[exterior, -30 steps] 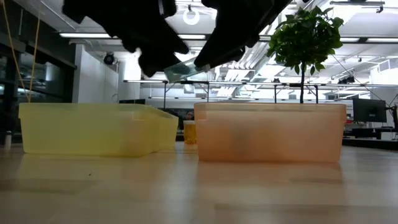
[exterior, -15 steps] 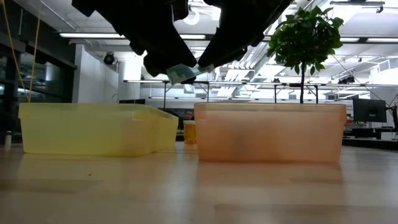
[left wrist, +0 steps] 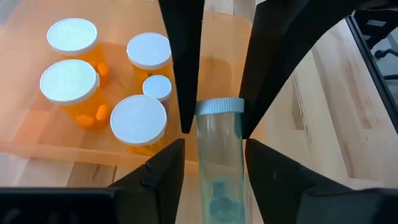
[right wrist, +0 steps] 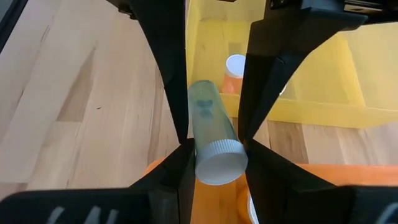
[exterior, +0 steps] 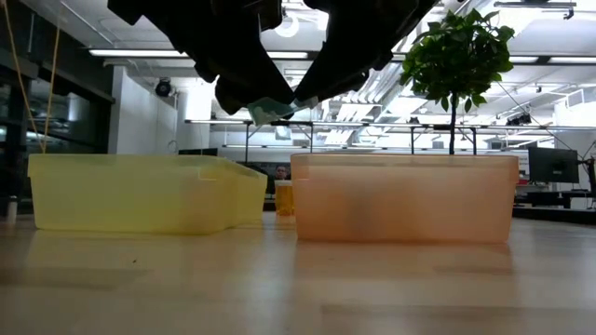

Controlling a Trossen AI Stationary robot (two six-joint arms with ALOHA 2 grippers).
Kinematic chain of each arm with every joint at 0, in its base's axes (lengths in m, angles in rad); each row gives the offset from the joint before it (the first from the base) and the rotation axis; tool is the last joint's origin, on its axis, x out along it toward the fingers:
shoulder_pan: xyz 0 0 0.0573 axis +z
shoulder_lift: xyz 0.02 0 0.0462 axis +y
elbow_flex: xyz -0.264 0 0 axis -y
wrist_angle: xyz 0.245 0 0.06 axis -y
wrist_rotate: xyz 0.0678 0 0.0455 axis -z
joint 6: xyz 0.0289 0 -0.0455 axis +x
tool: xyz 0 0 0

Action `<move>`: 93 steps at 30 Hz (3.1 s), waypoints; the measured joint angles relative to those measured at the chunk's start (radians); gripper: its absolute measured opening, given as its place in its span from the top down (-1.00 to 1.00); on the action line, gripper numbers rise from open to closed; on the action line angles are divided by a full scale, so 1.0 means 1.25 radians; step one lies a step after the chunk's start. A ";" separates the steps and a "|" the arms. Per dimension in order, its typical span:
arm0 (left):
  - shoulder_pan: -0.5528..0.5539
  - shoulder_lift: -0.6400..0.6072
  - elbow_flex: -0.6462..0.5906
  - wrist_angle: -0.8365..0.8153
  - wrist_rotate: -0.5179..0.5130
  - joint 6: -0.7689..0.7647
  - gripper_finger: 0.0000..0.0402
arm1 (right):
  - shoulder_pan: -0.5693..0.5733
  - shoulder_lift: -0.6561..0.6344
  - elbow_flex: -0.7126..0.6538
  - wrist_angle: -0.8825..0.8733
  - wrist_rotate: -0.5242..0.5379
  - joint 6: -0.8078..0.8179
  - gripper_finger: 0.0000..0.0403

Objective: Pick and place medicine bottles into bin by pill shape (circle, oval)
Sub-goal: Put the blue bottle pill into the yellow bin

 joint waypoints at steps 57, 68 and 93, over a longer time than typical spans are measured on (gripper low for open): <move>0.000 -0.001 0.000 -0.005 0.001 0.001 0.55 | 0.000 -0.003 -0.001 0.009 0.011 -0.007 -0.19; -0.005 -0.115 -0.017 -0.189 -0.173 -0.038 0.54 | 0.033 -0.093 -0.001 0.000 0.064 -0.034 -0.25; -0.004 -0.275 -0.635 0.813 -0.384 -0.063 0.54 | 0.029 -0.077 -0.002 0.151 0.218 -0.038 -0.25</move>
